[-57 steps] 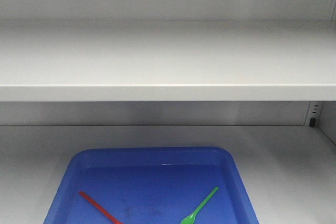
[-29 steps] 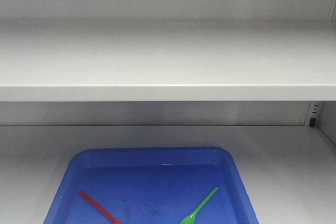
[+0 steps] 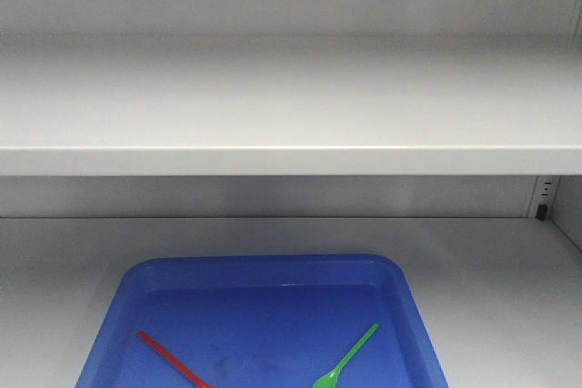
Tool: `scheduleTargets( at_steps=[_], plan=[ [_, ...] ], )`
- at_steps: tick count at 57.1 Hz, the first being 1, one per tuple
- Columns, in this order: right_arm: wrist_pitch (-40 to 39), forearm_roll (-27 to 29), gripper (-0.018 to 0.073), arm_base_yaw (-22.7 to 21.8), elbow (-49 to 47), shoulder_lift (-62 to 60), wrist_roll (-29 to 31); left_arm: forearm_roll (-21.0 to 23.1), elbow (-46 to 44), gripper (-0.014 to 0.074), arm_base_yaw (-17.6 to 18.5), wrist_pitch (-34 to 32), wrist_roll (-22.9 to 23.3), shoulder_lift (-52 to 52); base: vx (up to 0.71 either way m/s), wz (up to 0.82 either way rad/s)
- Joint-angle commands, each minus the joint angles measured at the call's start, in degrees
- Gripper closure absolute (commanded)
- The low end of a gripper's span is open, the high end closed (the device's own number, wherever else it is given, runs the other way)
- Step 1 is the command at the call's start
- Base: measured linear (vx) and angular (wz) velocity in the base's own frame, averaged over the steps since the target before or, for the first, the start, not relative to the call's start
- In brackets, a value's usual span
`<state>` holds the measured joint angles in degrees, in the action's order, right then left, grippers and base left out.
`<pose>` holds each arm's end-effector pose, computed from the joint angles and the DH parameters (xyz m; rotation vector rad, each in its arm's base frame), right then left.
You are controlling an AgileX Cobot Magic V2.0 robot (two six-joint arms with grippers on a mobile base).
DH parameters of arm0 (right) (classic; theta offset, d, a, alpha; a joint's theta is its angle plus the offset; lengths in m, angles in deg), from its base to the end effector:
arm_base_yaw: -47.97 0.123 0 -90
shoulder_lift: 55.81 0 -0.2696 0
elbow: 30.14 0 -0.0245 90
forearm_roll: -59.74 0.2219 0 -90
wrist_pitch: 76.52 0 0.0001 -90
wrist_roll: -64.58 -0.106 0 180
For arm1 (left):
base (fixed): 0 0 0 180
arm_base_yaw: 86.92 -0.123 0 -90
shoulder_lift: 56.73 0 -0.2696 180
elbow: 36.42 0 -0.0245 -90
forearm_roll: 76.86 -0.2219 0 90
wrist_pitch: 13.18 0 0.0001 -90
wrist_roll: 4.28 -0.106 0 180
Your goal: Sort red and green spoons into left cabinet
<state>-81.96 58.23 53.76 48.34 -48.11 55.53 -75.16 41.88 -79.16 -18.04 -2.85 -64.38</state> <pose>0.0569 0.0060 0.2153 0.0196 1.4119 0.1946 0.0567 -0.0075 0.2153 0.0552 1.4160 -0.1553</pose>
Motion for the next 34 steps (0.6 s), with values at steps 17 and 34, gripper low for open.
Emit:
scheduleTargets(
  at_steps=[17, 34],
  plan=[
    [-4.2, -0.3, 0.0562, -0.1, 0.5, -0.7, 0.0, 0.0, 1.0, 0.0597, 0.0, -4.5, 0.3, 1.1, 0.00, 0.00],
    [-4.3, -0.3, 0.0562, -0.1, 0.5, -0.7, 0.0, 0.0, 1.0, 0.0597, 0.0, -4.5, 0.3, 1.1, 0.00, 0.00]
  ],
)
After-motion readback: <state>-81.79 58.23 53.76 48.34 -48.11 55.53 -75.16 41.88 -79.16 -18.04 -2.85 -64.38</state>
